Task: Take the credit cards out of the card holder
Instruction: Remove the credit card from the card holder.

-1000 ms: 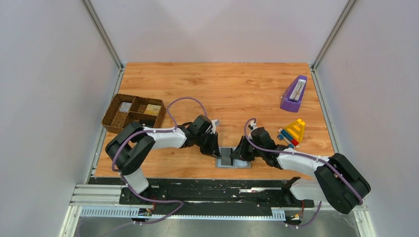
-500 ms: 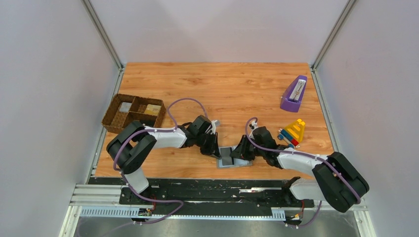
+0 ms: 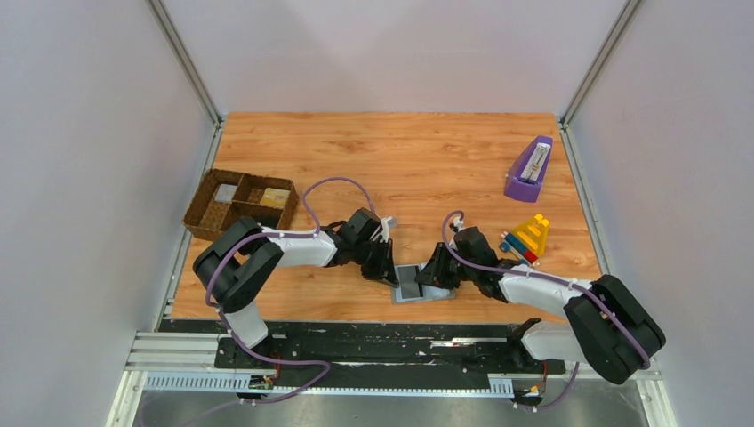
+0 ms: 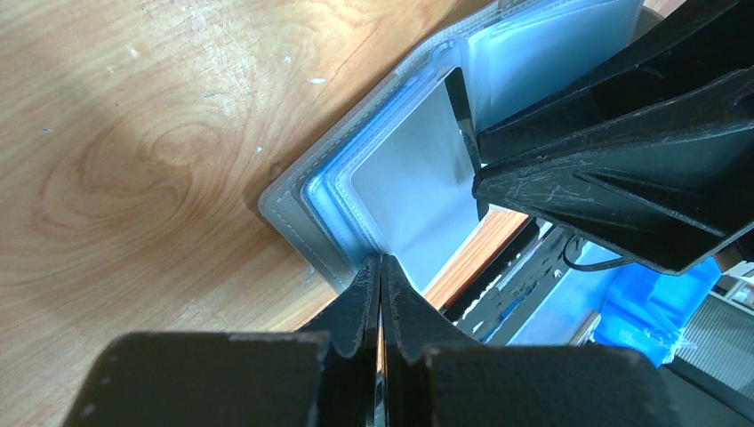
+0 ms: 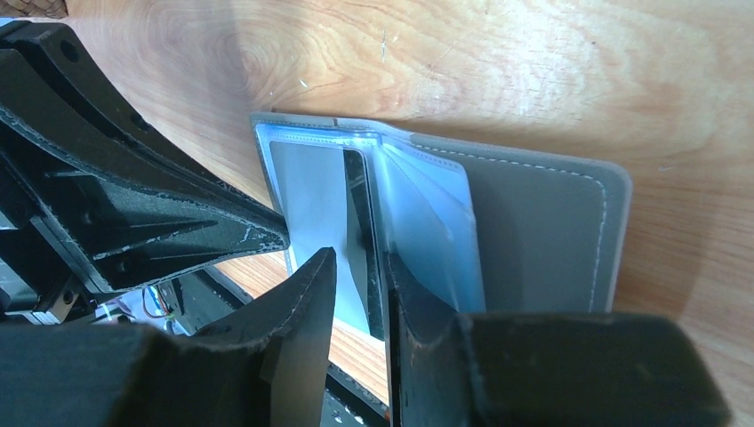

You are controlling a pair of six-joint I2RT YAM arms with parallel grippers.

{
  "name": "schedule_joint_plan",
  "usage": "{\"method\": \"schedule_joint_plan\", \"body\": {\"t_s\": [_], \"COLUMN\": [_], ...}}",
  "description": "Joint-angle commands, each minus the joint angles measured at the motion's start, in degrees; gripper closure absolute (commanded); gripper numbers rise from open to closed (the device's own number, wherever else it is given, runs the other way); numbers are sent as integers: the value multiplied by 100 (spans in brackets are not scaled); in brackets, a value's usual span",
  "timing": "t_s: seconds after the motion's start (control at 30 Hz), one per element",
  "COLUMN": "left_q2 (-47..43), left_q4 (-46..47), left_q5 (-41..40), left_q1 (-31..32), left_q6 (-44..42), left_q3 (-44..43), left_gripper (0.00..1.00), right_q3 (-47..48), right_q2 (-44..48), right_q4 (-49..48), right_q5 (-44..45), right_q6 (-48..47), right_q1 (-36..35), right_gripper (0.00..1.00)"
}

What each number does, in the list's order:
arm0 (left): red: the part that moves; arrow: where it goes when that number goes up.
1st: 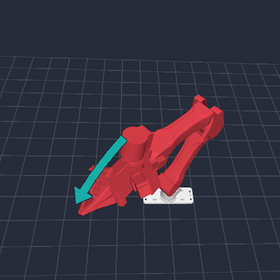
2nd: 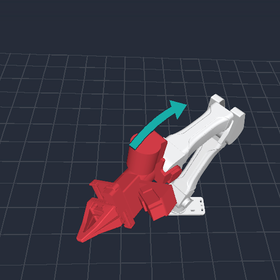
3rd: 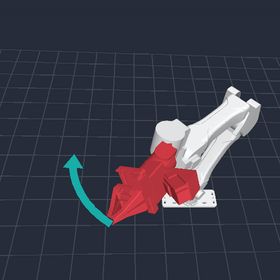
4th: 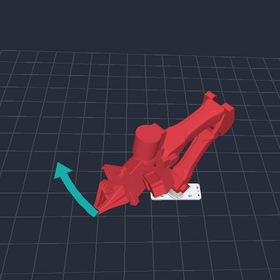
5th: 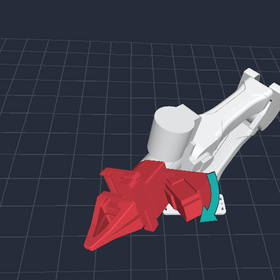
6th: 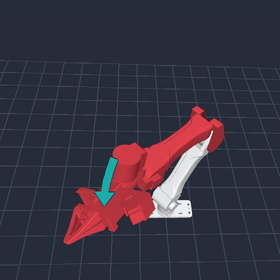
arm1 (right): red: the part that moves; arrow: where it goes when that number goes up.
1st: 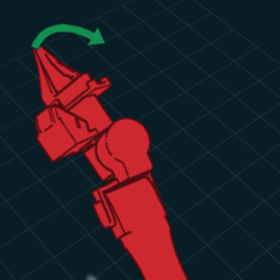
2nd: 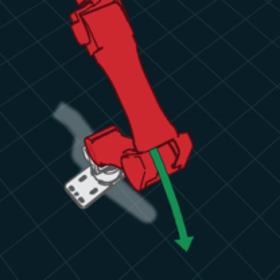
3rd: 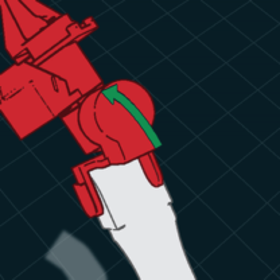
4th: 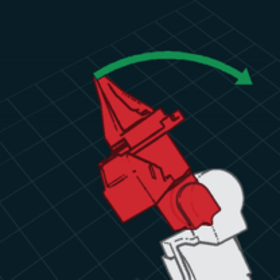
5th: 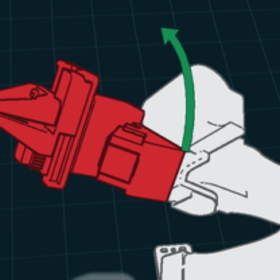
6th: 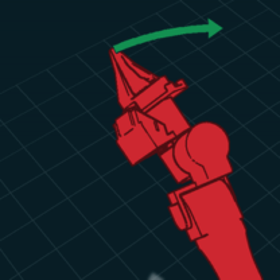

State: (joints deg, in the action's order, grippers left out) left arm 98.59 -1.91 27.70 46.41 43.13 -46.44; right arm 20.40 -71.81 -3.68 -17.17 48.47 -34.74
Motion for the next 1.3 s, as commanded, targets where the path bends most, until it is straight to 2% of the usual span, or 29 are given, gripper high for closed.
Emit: {"method": "schedule_joint_plan", "body": {"t_s": [0.0, 0.23, 0.43, 1.27], "left_q2": [197, 205, 239, 305], "left_q4": [-206, -215, -313, -833], "left_q5": [-239, -241, -301, -742], "left_q1": [34, 34, 33, 36], "left_q6": [-147, -160, -210, -411], "left_q3": [21, 14, -20, -15], "left_gripper": [95, 95, 95, 95], "right_q3": [123, -212, -445, -619], "right_q2": [-152, -169, -23, 624], "right_q4": [-76, -1014, -1436, -379], "right_q5": [-139, -799, -1105, -818], "right_q6": [-136, 41, 84, -677], "right_q1": [2, 121, 243, 655], "right_gripper": [73, 83, 100, 100]}}
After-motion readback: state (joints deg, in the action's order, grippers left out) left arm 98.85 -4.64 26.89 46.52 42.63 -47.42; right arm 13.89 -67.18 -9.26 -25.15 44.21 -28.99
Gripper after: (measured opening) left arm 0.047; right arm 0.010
